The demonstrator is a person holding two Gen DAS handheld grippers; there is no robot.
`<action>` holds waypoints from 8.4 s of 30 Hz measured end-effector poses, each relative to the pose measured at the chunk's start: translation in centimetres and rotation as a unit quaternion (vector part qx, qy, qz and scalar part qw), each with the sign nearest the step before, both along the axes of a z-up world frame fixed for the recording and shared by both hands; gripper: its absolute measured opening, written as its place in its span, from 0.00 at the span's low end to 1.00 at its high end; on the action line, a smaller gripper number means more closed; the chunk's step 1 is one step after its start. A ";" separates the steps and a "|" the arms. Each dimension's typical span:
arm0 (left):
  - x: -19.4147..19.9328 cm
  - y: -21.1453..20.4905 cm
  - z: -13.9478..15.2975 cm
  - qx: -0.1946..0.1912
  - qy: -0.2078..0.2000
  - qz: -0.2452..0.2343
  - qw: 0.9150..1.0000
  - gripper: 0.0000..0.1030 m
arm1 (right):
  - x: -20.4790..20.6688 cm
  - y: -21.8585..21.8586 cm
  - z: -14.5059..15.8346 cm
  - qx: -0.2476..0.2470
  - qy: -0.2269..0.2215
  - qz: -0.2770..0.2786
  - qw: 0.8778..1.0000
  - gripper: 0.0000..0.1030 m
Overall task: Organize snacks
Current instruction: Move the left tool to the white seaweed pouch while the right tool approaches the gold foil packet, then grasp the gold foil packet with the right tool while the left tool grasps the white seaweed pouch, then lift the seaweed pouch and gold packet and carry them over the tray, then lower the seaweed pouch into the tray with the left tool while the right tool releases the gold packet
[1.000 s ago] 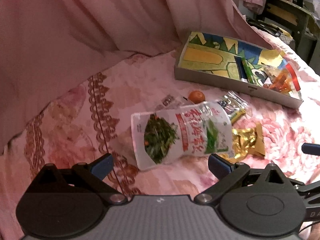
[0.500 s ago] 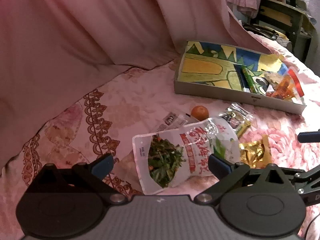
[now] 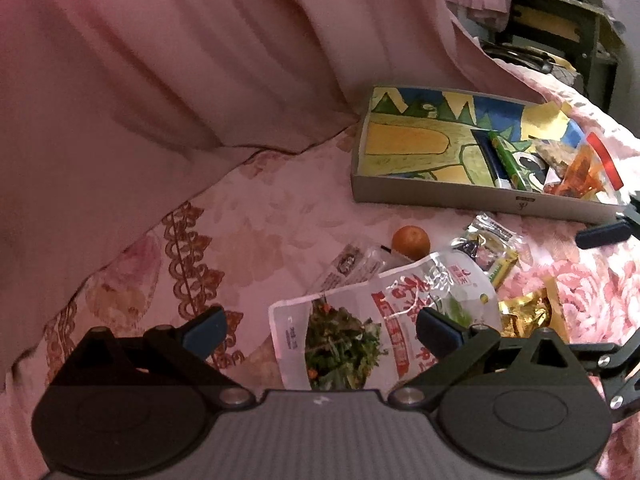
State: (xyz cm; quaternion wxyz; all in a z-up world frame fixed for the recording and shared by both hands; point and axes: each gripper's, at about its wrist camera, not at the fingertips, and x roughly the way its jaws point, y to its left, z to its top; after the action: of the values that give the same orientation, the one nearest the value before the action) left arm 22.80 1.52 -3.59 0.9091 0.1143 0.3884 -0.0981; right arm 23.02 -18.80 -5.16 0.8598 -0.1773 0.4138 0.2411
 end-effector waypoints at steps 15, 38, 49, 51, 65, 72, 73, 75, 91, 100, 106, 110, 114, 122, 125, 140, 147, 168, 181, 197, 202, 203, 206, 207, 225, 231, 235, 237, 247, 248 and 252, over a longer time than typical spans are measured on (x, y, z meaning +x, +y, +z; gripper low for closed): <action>0.2 -1.1 -0.1 0.041 -0.032 -0.110 0.993 1.00 | 2.8 0.0 -2.8 0.005 0.056 0.079 0.995 0.99; 0.7 -2.8 -3.9 0.074 0.012 -0.291 0.954 1.00 | 2.4 0.7 -3.2 -0.004 0.070 0.127 0.989 0.93; 0.4 -3.2 -4.3 0.113 0.015 -0.277 0.954 0.97 | 2.4 1.1 -3.7 -0.021 0.065 0.106 0.992 0.89; 0.3 -3.3 -4.2 0.113 0.016 -0.275 0.955 0.95 | 2.2 1.1 -3.7 -0.021 0.061 0.095 0.993 0.87; -1.0 -3.4 -3.0 0.107 0.033 -0.247 0.963 0.81 | -0.4 1.0 -2.9 -0.035 0.062 0.009 0.997 0.62; -2.2 -3.6 -2.5 0.092 0.050 -0.223 0.969 0.76 | -1.5 0.6 -2.7 -0.030 0.084 -0.052 0.995 0.61; -2.4 -3.7 -2.4 0.091 0.054 -0.219 0.970 0.76 | -1.5 0.5 -2.7 -0.027 0.090 -0.064 0.993 0.61; -2.7 -3.8 -2.4 0.090 0.058 -0.214 0.971 0.76 | -1.7 0.0 -2.6 -0.017 0.105 -0.097 0.990 0.61; -3.8 -3.6 -2.3 0.056 0.111 -0.199 0.972 0.74 | -3.5 -0.8 -2.5 -0.004 0.126 -0.155 0.980 0.63; -3.2 -4.1 -3.0 0.080 0.093 -0.193 0.973 0.80 | -3.4 -0.2 -2.8 -0.014 0.105 -0.144 0.984 0.71; -3.1 -4.2 -3.3 0.085 0.095 -0.192 0.973 0.80 | -3.0 -0.1 -2.9 -0.007 0.111 -0.146 0.983 0.79; -3.1 -4.3 -3.4 0.088 0.098 -0.192 0.972 0.79 | -3.2 0.0 -2.9 -0.008 0.112 -0.144 0.983 0.79; -3.1 -4.2 -3.4 0.089 0.099 -0.190 0.973 0.68 | -3.2 -0.1 -2.9 -0.008 0.112 -0.145 0.983 0.79; -3.2 -4.1 -3.2 0.086 0.099 -0.193 0.972 0.59 | -3.5 0.1 -2.9 -0.010 0.107 -0.143 0.984 0.72; -3.4 -4.1 -3.0 0.082 0.100 -0.198 0.972 0.57 | -3.6 0.2 -2.9 -0.010 0.105 -0.142 0.984 0.69; -3.5 -3.7 -2.2 0.054 0.091 -0.196 0.975 0.52 | -3.9 0.5 -2.7 -0.006 0.095 -0.140 0.986 0.50; -3.7 -3.5 -1.7 0.043 0.083 -0.192 0.977 0.51 | -4.0 0.3 -2.7 0.004 0.097 -0.148 0.984 0.50; -3.8 -2.5 0.5 -0.007 0.030 -0.163 0.986 0.51 | -4.1 -2.0 -0.1 0.086 0.074 -0.209 0.971 0.49; -3.4 -1.8 2.5 -0.063 -0.018 -0.133 0.989 0.51 | -4.0 -4.5 4.2 0.156 0.002 -0.237 0.959 0.49; 2.9 -5.9 5.7 -0.110 -0.060 -0.095 0.987 0.51 | 1.2 -11.0 9.4 0.166 -0.158 -0.227 0.947 0.49; 7.5 -8.9 5.9 -0.119 -0.055 -0.066 0.989 0.51 | 4.2 -15.4 8.7 0.169 -0.171 -0.291 0.926 0.49; 8.3 -9.5 5.9 -0.122 -0.053 -0.063 0.989 0.51 | 4.8 -16.2 8.5 0.173 -0.170 -0.300 0.923 0.49; 10.7 -11.7 5.6 -0.129 -0.038 -0.055 0.989 0.51 | 6.3 -18.2 8.1 0.173 -0.164 -0.323 0.916 0.49; 11.2 -12.4 5.4 -0.129 -0.035 -0.056 0.989 0.51 | 6.4 -18.5 8.0 0.175 -0.161 -0.326 0.915 0.49; 15.9 -20.3 0.3 -0.083 0.043 -0.030 0.995 0.51 | 10.2 -20.0 3.6 0.132 -0.030 -0.356 0.925 0.50; 15.9 -20.9 -0.2 -0.072 0.055 -0.032 0.995 0.34 | 10.6 -19.6 2.9 0.132 -0.012 -0.353 0.926 0.50; 15.7 -21.3 -0.4 -0.067 0.055 -0.041 0.995 0.34 | 10.7 -19.4 2.6 0.135 -0.004 -0.351 0.927 0.50; 15.7 -21.4 -0.3 -0.068 0.057 -0.042 0.995 0.35 | 10.7 -19.4 2.4 0.135 -0.002 -0.350 0.927 0.51; 15.5 -20.4 -0.2 -0.077 0.061 -0.016 0.995 0.52 | 10.7 -19.8 2.3 0.140 -0.008 -0.361 0.922 0.65; 15.4 -20.1 -0.2 -0.079 0.061 -0.011 0.995 0.57 | 10.6 -19.9 2.3 0.142 -0.010 -0.364 0.921 0.69; 15.1 -19.0 0.5 -0.086 0.052 0.008 0.995 0.77 | 10.3 -20.0 2.9 0.154 -0.022 -0.368 0.917 0.78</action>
State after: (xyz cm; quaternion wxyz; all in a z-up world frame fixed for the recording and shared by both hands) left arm 37.89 -17.52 -3.06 0.8950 0.0275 0.4259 -0.1297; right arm 33.28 -38.82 -2.23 0.9134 0.1163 0.3884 -0.0354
